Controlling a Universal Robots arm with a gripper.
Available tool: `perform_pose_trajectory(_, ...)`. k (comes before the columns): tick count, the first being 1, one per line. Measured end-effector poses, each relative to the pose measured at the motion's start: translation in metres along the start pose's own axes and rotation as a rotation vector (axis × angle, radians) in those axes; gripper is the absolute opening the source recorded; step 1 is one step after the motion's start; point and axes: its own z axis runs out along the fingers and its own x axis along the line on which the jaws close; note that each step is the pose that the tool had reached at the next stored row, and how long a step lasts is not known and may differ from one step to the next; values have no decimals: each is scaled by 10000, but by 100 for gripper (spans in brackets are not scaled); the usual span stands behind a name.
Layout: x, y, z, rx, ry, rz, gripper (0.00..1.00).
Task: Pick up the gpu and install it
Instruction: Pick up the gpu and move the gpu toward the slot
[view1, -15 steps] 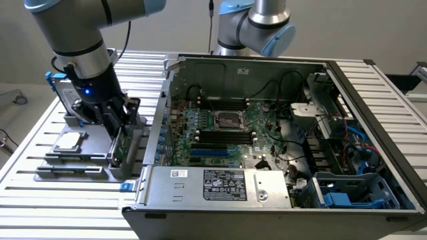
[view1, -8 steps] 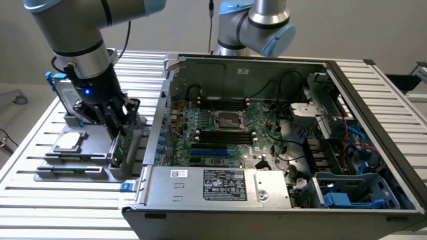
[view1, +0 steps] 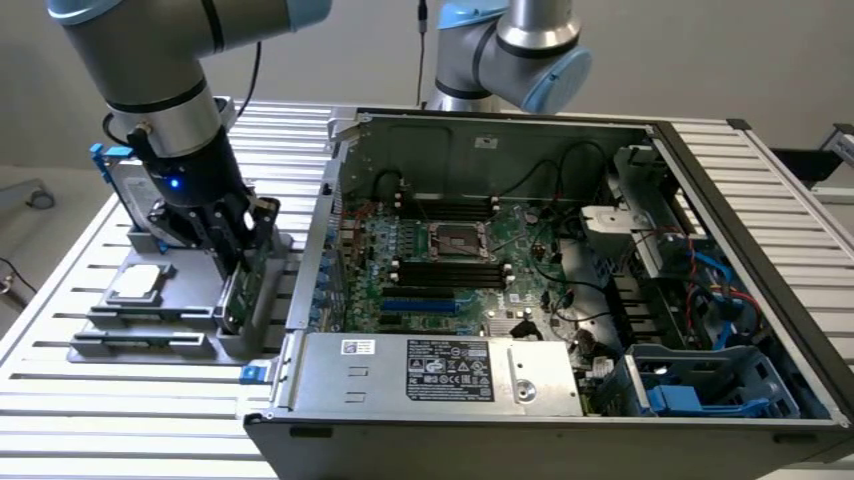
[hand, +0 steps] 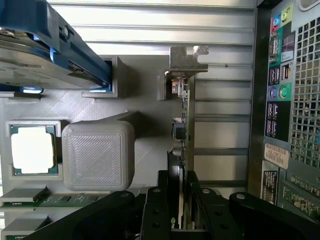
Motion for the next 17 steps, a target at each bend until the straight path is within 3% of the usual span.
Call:
perform_pose_trajectory(9, 0, 0, -1, -9, -1, 1, 26)
perform_pose_trajectory(14, -1, 0, -35, -138, -1, 5, 26)
perform_pose_trajectory(17, -3, 0, -80, -261, -1, 10, 26)
